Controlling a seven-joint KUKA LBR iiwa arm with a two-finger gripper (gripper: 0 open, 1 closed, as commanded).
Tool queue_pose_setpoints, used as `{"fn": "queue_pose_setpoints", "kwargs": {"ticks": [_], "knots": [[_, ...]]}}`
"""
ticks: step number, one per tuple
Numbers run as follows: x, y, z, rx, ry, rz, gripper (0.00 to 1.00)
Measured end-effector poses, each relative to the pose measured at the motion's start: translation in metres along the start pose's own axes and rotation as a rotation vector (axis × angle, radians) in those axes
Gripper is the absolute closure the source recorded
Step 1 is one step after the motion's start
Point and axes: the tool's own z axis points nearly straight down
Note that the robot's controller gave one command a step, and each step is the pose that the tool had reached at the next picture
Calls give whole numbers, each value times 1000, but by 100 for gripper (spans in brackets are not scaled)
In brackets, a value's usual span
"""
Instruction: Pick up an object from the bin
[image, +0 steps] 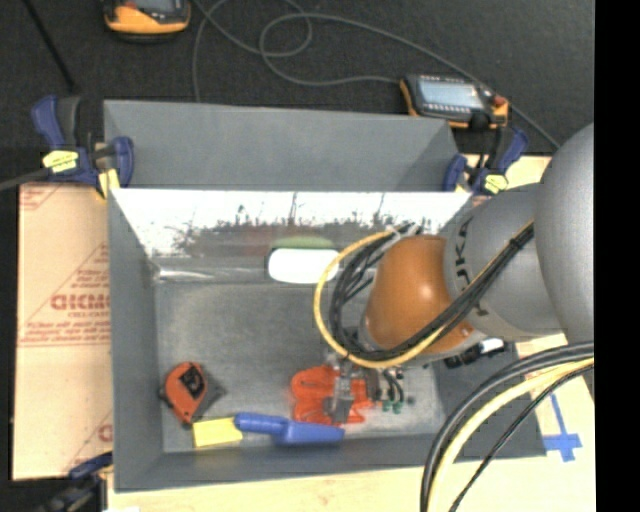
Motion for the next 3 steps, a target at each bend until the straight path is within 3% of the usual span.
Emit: {"fn": "queue_pose_setpoints", "kwargs": {"ticks": [1, 2, 3], "knots": [[-17, -21, 1, -2, 5, -24, 100], [-19, -22, -51, 1, 10, -24, 100], [-33, 10, -53, -1, -11, -9, 100]]}}
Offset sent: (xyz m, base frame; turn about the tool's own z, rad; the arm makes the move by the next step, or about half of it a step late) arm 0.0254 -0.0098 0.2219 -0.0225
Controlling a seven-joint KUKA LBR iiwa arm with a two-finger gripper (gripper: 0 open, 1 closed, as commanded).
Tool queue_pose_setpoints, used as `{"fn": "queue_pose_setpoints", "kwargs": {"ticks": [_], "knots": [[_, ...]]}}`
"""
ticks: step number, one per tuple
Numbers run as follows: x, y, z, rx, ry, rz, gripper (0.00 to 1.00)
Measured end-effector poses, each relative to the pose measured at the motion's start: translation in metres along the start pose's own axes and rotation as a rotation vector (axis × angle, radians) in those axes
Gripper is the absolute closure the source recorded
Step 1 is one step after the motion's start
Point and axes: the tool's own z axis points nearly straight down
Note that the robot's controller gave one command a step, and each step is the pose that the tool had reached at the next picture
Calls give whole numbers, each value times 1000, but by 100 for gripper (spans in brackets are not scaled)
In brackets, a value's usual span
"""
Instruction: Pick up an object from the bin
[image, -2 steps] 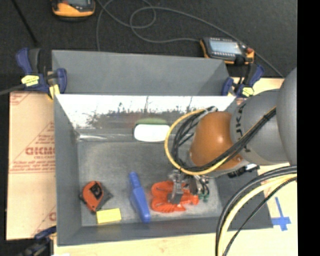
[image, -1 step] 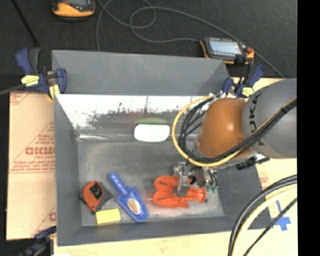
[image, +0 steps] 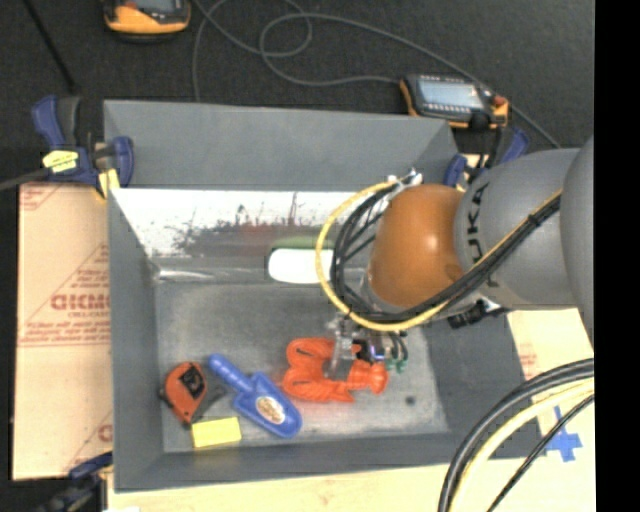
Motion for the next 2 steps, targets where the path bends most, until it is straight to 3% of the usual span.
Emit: {"fn": "queue_pose_setpoints", "kwargs": {"ticks": [1, 2], "knots": [[8, -26, -25, 2, 25, -16, 100], [6, -9, -13, 3, -2, -21, 100]]}}
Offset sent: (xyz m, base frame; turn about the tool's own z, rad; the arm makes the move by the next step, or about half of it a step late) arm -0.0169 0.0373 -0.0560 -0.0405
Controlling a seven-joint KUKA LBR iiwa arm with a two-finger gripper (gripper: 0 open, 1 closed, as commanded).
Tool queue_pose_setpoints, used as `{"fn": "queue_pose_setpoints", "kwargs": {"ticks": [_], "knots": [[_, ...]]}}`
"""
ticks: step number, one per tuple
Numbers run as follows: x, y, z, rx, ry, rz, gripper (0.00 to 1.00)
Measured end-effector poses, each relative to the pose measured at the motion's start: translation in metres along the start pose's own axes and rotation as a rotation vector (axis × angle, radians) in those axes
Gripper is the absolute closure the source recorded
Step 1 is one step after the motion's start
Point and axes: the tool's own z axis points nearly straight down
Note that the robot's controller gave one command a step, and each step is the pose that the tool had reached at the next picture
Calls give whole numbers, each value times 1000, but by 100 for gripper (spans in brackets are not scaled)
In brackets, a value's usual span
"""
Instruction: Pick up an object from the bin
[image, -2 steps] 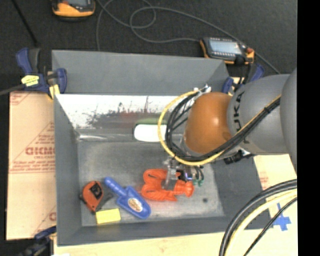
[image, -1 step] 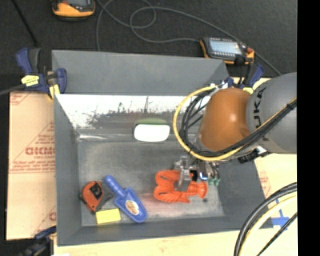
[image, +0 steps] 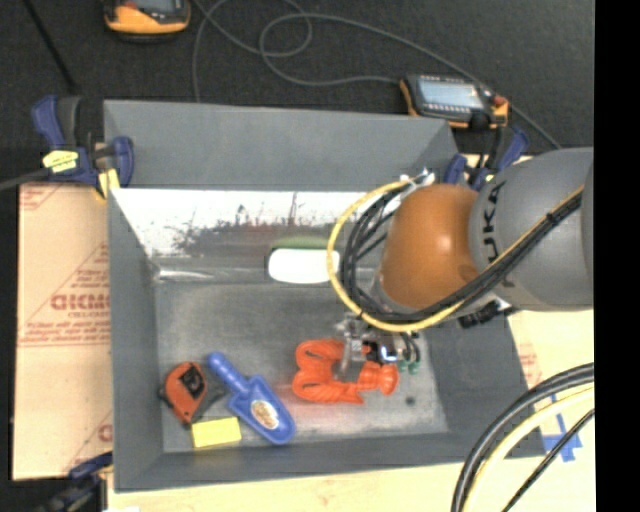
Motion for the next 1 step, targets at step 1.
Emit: {"fn": "queue_pose_setpoints", "kwargs": {"ticks": [1], "knots": [[3, 10, 16, -1, 10, -11, 100]]}}
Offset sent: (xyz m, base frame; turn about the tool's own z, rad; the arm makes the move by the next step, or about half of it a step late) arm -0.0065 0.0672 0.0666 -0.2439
